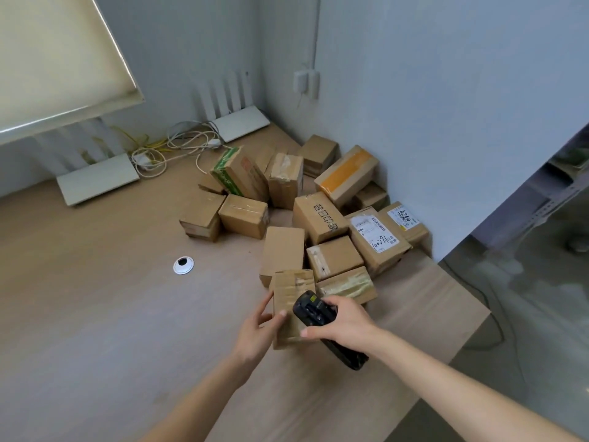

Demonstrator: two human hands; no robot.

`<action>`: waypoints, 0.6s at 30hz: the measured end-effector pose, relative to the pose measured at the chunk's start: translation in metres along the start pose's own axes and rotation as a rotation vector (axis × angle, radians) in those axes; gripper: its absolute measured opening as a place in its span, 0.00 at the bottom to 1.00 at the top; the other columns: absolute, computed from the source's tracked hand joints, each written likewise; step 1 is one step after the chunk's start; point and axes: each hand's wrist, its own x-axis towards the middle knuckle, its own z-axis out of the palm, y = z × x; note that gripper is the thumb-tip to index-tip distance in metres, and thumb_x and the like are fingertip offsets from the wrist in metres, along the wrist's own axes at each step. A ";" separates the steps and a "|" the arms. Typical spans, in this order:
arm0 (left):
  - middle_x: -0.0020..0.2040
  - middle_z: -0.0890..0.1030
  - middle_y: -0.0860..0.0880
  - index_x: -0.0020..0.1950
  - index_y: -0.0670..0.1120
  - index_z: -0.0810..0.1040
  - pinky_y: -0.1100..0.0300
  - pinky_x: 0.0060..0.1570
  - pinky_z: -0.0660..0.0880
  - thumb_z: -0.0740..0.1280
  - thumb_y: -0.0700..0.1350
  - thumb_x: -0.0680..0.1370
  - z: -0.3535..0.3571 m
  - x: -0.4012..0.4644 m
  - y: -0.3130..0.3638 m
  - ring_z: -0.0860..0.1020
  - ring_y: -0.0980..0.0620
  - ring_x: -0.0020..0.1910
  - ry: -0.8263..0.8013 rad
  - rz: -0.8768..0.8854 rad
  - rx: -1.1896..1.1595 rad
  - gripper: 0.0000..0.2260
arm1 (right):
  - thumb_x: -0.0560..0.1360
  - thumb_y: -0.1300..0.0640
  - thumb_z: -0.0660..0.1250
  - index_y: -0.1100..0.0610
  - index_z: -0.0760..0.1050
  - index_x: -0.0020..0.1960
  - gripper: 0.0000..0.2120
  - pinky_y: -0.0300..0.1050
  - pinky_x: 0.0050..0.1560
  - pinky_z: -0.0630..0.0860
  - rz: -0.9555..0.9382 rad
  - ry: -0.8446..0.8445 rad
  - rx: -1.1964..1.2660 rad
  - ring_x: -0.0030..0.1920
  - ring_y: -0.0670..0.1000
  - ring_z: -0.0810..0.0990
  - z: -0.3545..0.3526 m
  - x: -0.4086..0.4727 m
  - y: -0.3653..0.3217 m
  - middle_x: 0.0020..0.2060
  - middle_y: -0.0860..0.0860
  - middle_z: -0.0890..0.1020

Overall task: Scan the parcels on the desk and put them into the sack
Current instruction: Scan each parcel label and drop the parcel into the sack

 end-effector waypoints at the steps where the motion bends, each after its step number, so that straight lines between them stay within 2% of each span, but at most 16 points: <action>1: 0.57 0.81 0.52 0.72 0.66 0.65 0.63 0.45 0.75 0.68 0.53 0.80 -0.003 -0.007 0.008 0.78 0.59 0.55 0.001 0.019 -0.020 0.22 | 0.59 0.38 0.84 0.47 0.76 0.64 0.38 0.44 0.59 0.77 -0.019 0.004 0.008 0.57 0.47 0.80 -0.005 -0.005 -0.006 0.56 0.42 0.81; 4: 0.59 0.80 0.51 0.73 0.66 0.65 0.62 0.45 0.73 0.69 0.55 0.79 -0.014 -0.030 0.037 0.77 0.55 0.58 0.006 0.091 -0.053 0.25 | 0.62 0.38 0.84 0.50 0.72 0.74 0.45 0.44 0.63 0.75 -0.117 0.008 0.024 0.63 0.47 0.77 -0.022 -0.025 -0.030 0.64 0.46 0.80; 7: 0.63 0.79 0.51 0.74 0.69 0.62 0.61 0.44 0.73 0.68 0.56 0.78 -0.024 -0.053 0.065 0.77 0.53 0.60 0.007 0.149 -0.077 0.27 | 0.66 0.41 0.83 0.51 0.69 0.76 0.44 0.42 0.60 0.71 -0.223 -0.002 0.040 0.61 0.45 0.74 -0.040 -0.050 -0.058 0.68 0.48 0.78; 10: 0.62 0.81 0.49 0.75 0.69 0.61 0.59 0.44 0.75 0.68 0.54 0.80 -0.034 -0.073 0.089 0.79 0.52 0.57 0.030 0.227 -0.104 0.27 | 0.64 0.40 0.83 0.49 0.72 0.73 0.41 0.41 0.61 0.73 -0.310 -0.012 0.033 0.63 0.45 0.76 -0.056 -0.073 -0.083 0.65 0.45 0.79; 12: 0.57 0.84 0.49 0.75 0.67 0.62 0.57 0.48 0.76 0.67 0.52 0.81 -0.040 -0.089 0.105 0.80 0.52 0.51 0.035 0.273 -0.147 0.26 | 0.65 0.42 0.84 0.46 0.75 0.66 0.33 0.39 0.60 0.74 -0.365 -0.005 0.034 0.63 0.45 0.78 -0.069 -0.091 -0.101 0.58 0.40 0.81; 14: 0.53 0.86 0.52 0.74 0.67 0.63 0.53 0.53 0.77 0.67 0.52 0.81 -0.048 -0.105 0.121 0.82 0.52 0.52 0.044 0.317 -0.178 0.25 | 0.66 0.45 0.83 0.42 0.73 0.63 0.30 0.37 0.59 0.73 -0.424 -0.007 0.035 0.60 0.43 0.77 -0.082 -0.107 -0.119 0.53 0.37 0.79; 16: 0.53 0.86 0.53 0.74 0.66 0.65 0.48 0.57 0.79 0.67 0.53 0.80 -0.055 -0.118 0.134 0.82 0.50 0.56 0.058 0.345 -0.210 0.24 | 0.65 0.43 0.84 0.42 0.73 0.66 0.33 0.42 0.62 0.73 -0.478 0.016 0.039 0.61 0.44 0.77 -0.092 -0.123 -0.137 0.55 0.38 0.79; 18: 0.54 0.85 0.53 0.74 0.65 0.66 0.47 0.55 0.81 0.66 0.53 0.81 -0.062 -0.129 0.144 0.83 0.49 0.57 0.082 0.363 -0.254 0.23 | 0.62 0.39 0.84 0.46 0.73 0.72 0.42 0.45 0.65 0.74 -0.519 0.056 0.043 0.64 0.47 0.77 -0.099 -0.136 -0.154 0.59 0.41 0.79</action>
